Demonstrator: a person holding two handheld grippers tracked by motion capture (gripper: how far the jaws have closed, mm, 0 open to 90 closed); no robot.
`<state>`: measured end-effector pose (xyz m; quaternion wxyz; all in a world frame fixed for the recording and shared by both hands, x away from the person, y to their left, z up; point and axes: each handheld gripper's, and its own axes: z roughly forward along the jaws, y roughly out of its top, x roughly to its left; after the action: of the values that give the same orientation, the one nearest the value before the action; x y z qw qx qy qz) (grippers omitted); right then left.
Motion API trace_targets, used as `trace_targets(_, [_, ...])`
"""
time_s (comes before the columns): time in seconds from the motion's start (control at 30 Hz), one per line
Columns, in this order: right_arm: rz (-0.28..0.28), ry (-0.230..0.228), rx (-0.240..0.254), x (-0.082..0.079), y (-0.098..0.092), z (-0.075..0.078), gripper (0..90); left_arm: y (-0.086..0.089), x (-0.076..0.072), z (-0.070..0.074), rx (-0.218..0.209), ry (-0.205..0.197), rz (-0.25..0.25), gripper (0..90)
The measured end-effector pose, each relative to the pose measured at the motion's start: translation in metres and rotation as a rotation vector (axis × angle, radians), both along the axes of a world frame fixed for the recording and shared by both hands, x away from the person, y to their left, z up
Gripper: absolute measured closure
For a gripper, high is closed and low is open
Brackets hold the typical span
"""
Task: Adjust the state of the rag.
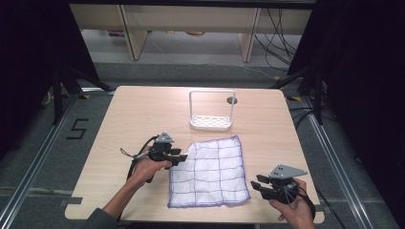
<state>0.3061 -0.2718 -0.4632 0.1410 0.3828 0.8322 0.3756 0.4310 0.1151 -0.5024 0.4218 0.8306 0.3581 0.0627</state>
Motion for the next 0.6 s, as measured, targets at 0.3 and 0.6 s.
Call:
trace_targets(0.3, [0.001,-0.018,0.004,0.000,-0.002,0.000,63.6,-0.039,-0.038,0.022,0.072,-0.192,-0.092,85.4])
trace_targets(0.6, [0.005,0.009,0.004,-0.002,-0.001,-0.003,63.5,-0.088,-0.070,0.002,0.128,-0.160,-0.266,78.4])
